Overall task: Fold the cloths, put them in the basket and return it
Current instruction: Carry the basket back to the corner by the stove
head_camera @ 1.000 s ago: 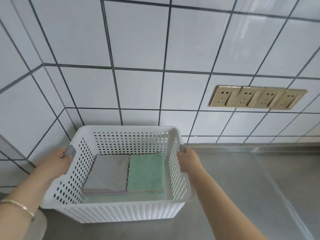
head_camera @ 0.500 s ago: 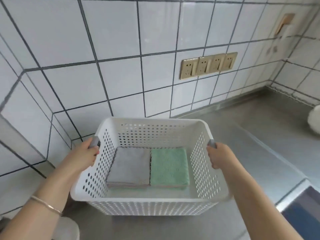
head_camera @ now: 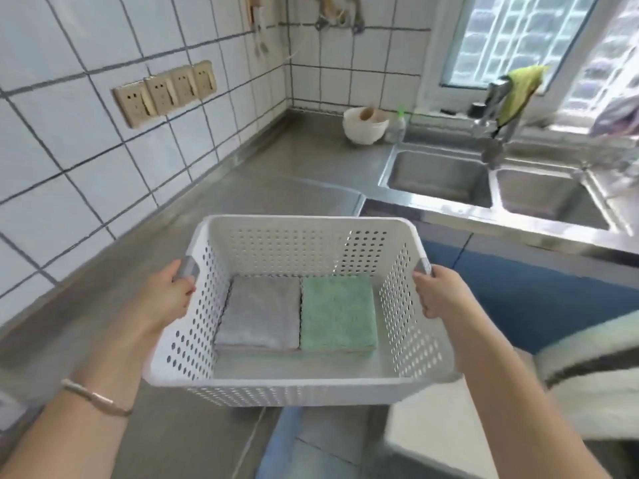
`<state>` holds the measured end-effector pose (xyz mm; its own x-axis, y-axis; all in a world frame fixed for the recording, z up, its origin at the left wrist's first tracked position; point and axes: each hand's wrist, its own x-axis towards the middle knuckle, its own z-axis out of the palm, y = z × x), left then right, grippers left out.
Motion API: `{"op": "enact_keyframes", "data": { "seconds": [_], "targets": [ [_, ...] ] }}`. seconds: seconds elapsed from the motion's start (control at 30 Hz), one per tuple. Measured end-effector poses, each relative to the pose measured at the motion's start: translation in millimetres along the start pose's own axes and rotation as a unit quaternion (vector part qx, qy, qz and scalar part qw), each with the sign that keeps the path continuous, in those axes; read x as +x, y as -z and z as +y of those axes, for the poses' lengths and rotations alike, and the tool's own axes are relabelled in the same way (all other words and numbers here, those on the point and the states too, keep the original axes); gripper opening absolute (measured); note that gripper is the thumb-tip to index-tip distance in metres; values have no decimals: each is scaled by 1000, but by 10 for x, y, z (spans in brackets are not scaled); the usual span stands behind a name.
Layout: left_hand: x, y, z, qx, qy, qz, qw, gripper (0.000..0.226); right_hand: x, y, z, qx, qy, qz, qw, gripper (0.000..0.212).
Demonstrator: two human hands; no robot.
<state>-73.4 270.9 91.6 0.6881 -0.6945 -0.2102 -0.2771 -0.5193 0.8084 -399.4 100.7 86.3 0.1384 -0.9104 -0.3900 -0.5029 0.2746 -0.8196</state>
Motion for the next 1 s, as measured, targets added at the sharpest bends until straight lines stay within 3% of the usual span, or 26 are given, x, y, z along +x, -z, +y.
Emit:
{"op": "enact_keyframes", "data": {
  "seconds": [0.3,0.5,0.73,0.87,1.0],
  "targets": [
    [-882,-1330,417,34,-104,-186,976,32,-1637,1310,1574,66,-89,191,975,15],
    [-1987,-2154,615,59,-164,-330,928,24,-3108,1856,2552,117,-166,322,925,17],
    [-3488,-3112,878,77,-223,-482,844,23,-4698,2305,3500,140,-234,453,849,18],
    [-4279,-3676,1169,75,-242,-556,791,31,-5341,2595,3951,155,-259,524,796,16],
    [-5011,-4203,1513,54,-242,-597,763,31,-5730,2939,4216,171,-284,556,762,10]
  ]
}}
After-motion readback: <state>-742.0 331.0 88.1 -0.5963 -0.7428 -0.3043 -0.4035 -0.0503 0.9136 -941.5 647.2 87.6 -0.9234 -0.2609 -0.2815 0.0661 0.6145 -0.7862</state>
